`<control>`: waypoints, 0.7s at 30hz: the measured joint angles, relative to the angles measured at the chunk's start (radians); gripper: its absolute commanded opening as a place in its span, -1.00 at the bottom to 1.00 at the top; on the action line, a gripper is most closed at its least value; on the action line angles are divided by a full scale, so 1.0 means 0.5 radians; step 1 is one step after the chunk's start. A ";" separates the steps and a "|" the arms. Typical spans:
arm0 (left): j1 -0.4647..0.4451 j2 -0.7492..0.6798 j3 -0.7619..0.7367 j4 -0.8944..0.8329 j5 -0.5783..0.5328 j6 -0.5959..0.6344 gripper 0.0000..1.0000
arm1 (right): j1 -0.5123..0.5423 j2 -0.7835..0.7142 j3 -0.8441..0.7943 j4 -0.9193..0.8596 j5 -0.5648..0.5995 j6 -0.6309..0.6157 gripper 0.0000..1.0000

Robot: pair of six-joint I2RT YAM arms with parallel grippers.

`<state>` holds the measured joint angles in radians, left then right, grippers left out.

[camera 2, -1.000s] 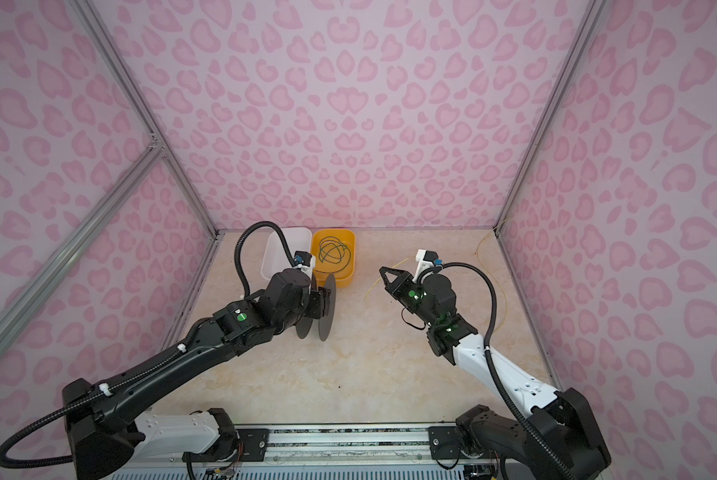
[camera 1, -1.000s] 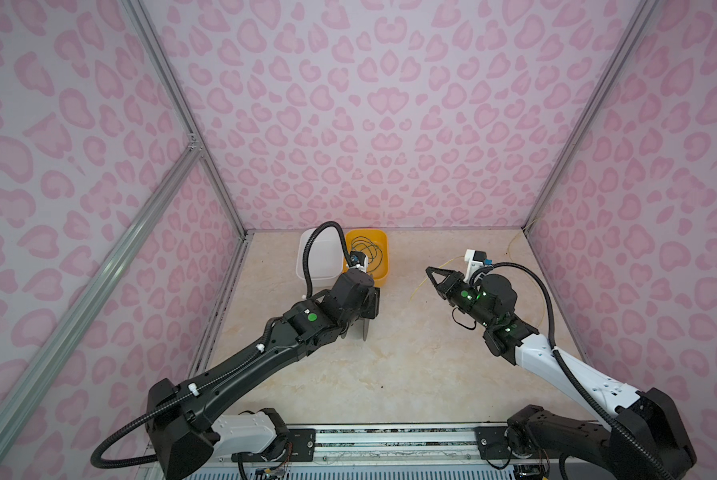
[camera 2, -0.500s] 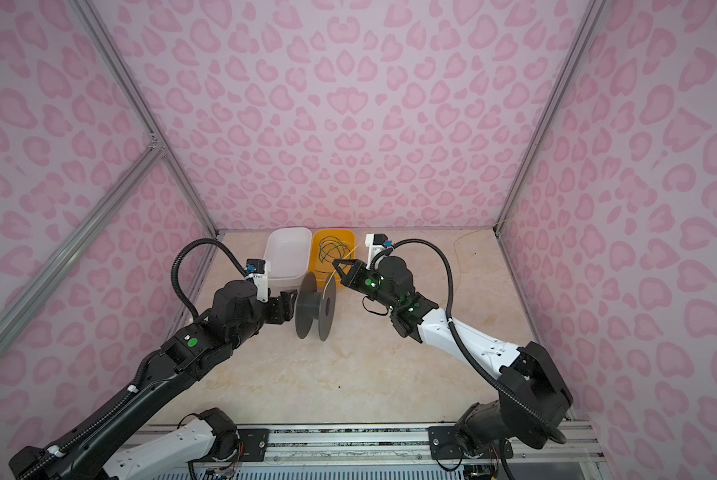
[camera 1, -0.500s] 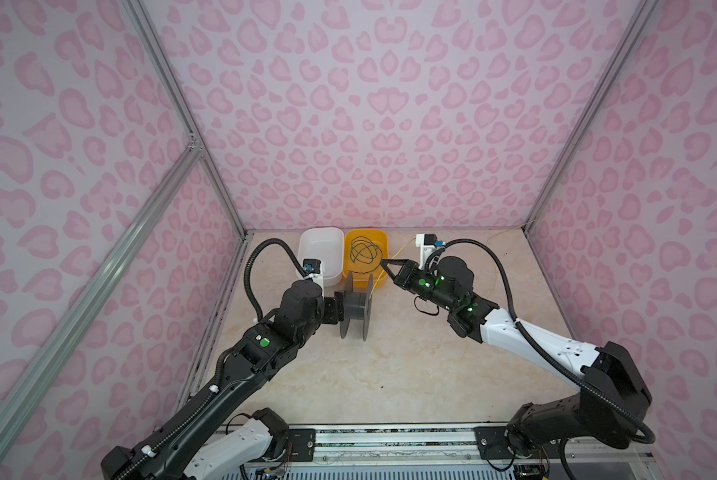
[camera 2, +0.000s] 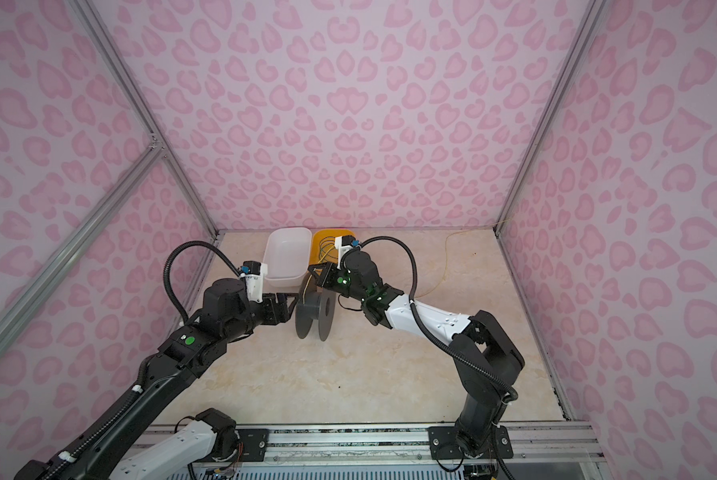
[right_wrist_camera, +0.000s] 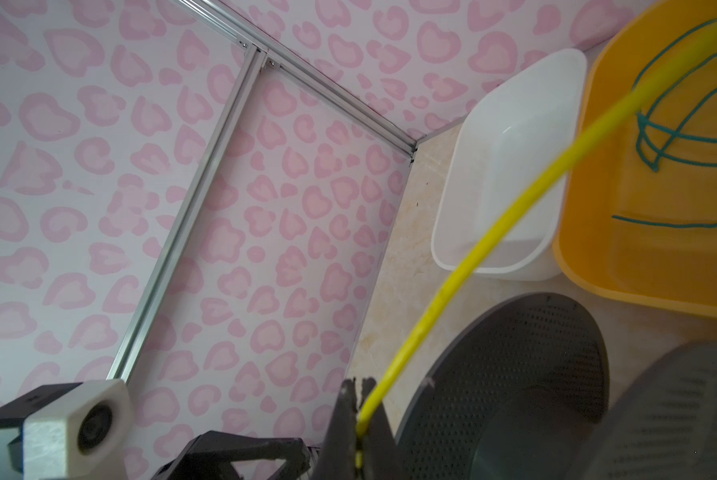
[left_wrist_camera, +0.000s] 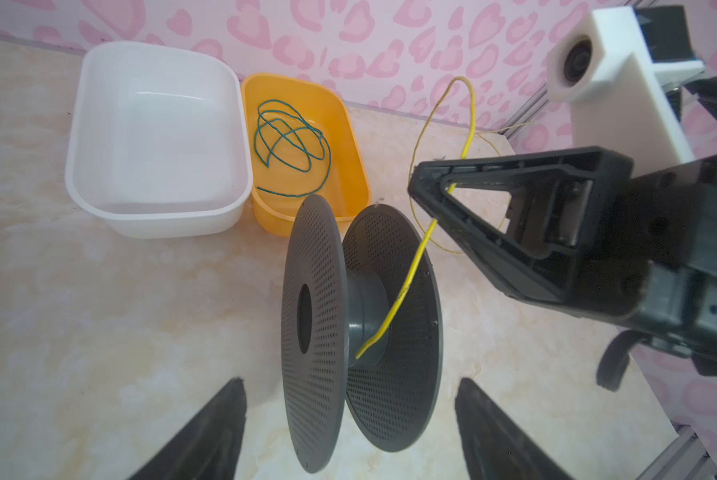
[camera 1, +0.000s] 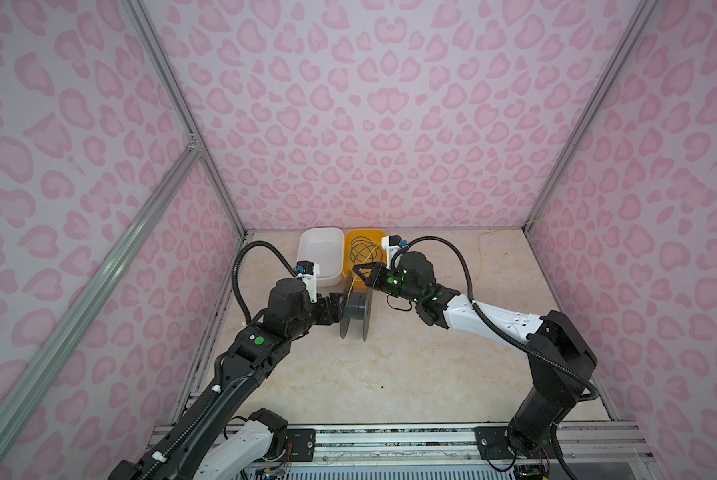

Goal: Wrap the cables

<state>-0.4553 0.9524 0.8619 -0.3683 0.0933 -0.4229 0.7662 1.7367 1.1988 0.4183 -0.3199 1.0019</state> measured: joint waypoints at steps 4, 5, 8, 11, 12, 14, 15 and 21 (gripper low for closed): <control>-0.001 0.063 -0.009 0.023 0.042 0.001 0.58 | 0.008 0.032 0.000 0.005 -0.005 0.002 -1.00; -0.001 0.075 -0.010 0.025 0.047 0.001 0.58 | 0.008 0.039 0.000 0.007 -0.005 0.002 -1.00; -0.001 0.107 -0.010 0.053 0.063 0.006 0.56 | 0.010 0.063 0.000 0.021 -0.012 0.009 -1.00; -0.001 0.154 -0.010 0.060 0.069 0.013 0.50 | 0.011 0.094 0.000 0.021 -0.028 0.018 -1.00; -0.001 0.173 -0.010 0.064 0.069 0.018 0.49 | 0.011 0.101 0.000 0.021 -0.029 0.021 -1.00; -0.001 0.214 -0.010 0.065 0.067 0.031 0.45 | 0.012 0.111 0.000 0.029 -0.034 0.033 -1.00; -0.001 0.227 -0.010 0.065 0.065 0.034 0.44 | 0.012 0.113 0.000 0.038 -0.039 0.034 -1.00; -0.005 0.306 -0.011 0.066 0.014 0.065 0.34 | 0.012 0.126 -0.002 0.066 -0.042 0.063 -1.00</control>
<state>-0.4580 1.1053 0.8566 -0.3355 0.1005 -0.3904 0.7723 1.7996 1.1980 0.4515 -0.3408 1.0332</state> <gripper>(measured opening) 0.686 0.049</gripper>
